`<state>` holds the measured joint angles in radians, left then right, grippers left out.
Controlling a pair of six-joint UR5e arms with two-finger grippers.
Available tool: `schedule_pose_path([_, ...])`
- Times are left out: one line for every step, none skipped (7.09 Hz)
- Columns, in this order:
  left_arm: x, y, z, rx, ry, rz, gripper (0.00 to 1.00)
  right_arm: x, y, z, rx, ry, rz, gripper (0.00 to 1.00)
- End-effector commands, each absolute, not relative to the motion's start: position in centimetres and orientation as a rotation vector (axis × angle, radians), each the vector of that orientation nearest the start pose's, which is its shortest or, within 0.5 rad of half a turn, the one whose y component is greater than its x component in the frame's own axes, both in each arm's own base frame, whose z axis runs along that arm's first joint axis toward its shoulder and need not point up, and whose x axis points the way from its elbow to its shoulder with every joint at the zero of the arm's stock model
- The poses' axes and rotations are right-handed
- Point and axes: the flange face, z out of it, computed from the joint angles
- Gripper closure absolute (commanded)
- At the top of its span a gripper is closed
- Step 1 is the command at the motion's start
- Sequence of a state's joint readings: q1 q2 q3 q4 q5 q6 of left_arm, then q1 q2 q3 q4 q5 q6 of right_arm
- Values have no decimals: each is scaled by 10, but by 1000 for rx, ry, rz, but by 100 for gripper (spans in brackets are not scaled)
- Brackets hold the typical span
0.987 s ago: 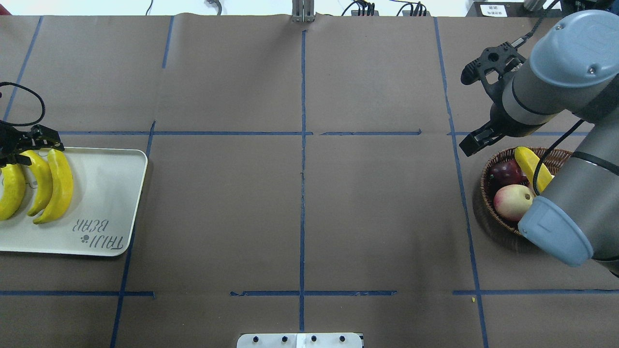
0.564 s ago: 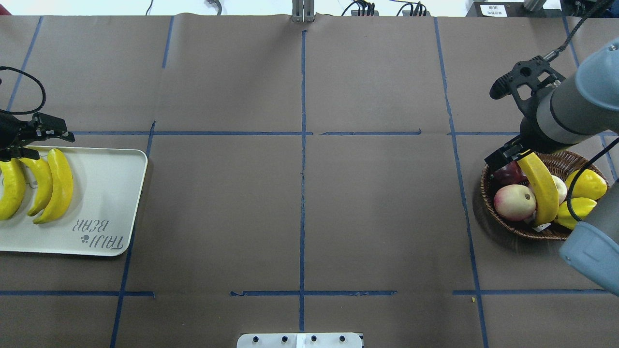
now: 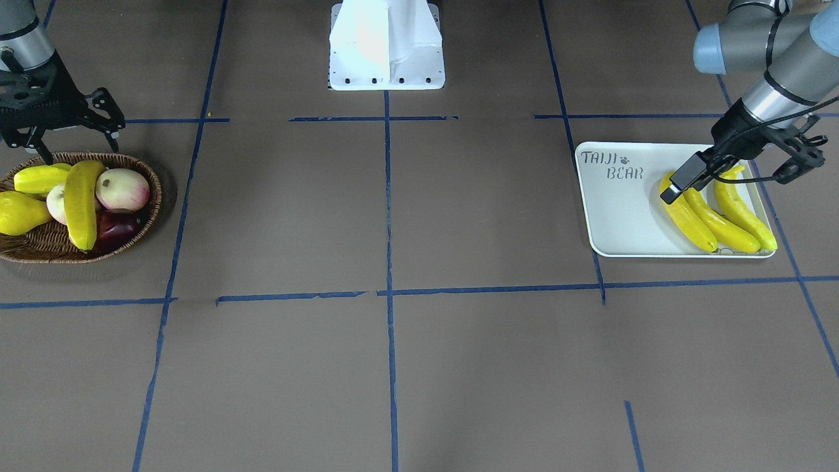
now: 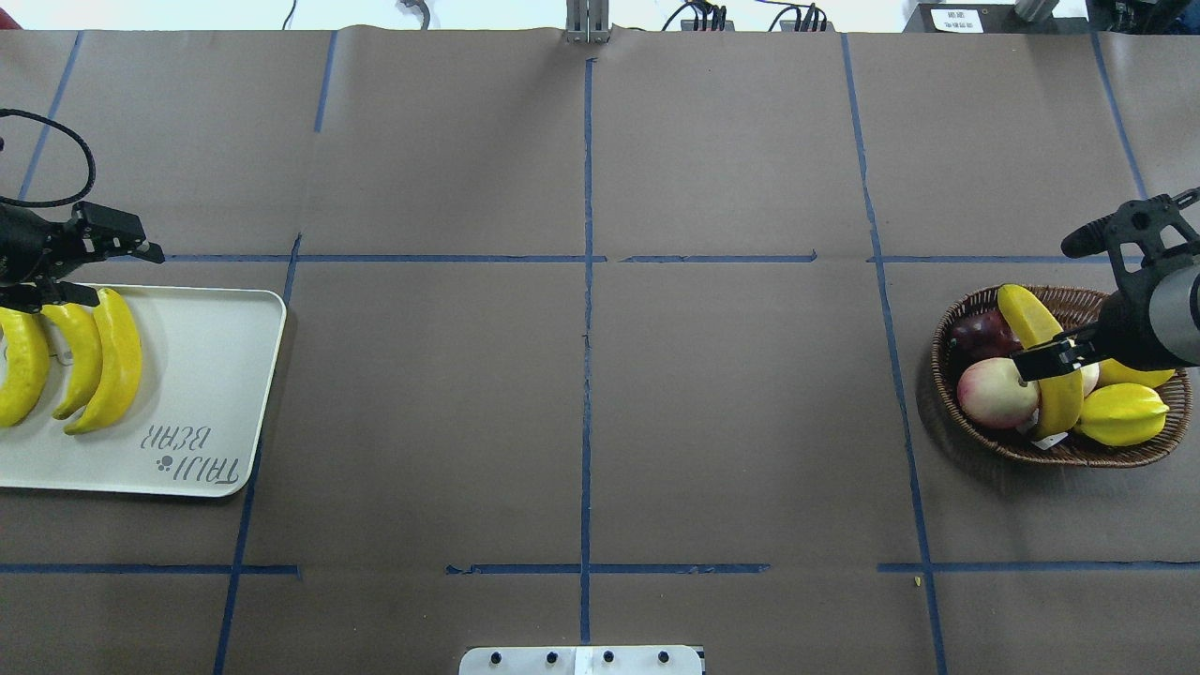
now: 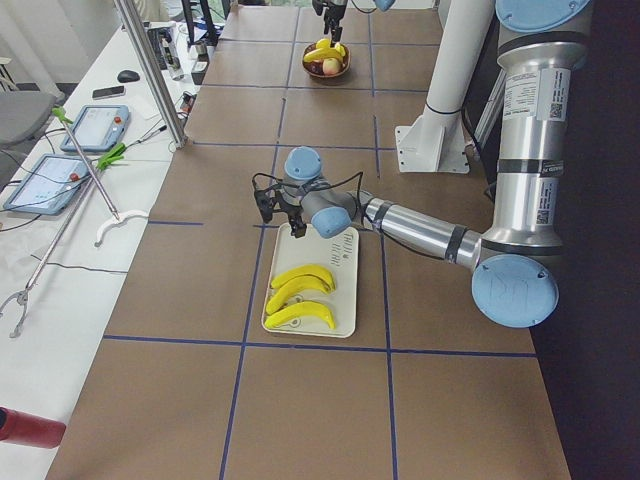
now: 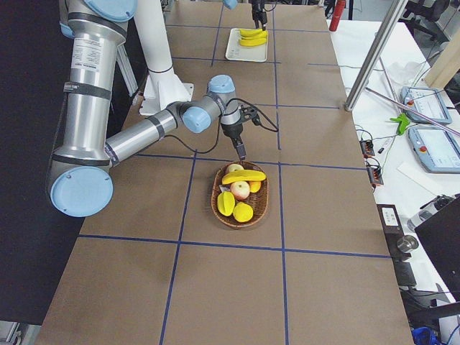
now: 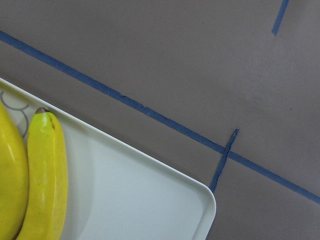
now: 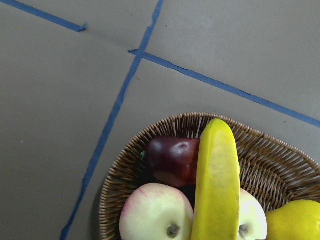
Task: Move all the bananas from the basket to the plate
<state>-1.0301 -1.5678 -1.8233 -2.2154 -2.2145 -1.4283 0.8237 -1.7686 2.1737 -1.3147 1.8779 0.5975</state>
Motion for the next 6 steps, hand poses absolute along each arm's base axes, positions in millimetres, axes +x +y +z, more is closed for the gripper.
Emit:
schedule_pose_path([195,-466,463,-26,1061,-518,0,-209,-376,500,321,-643,-233,11])
schedule_pose_path([196,-465,463,-25,1063,-515,0,-213,-379,514,319,-640,-234,14])
schedule_pose_path([195,-464,462,-24,1064,-514,0,-215,-380,520,310,-634,-234,15])
schedule_pose_path([196,-464,462,-23,1065,-512,0,-215,-380,520,309,-635,-235,15])
schedule_pose_path([196,-464,463,-25,1063,-514,0,-216,-381,527,297,-628,-232,18])
schedule_pose_path([197,-463,463,-26,1063,-512,0,-217,-381,529,293,-628,-233,29])
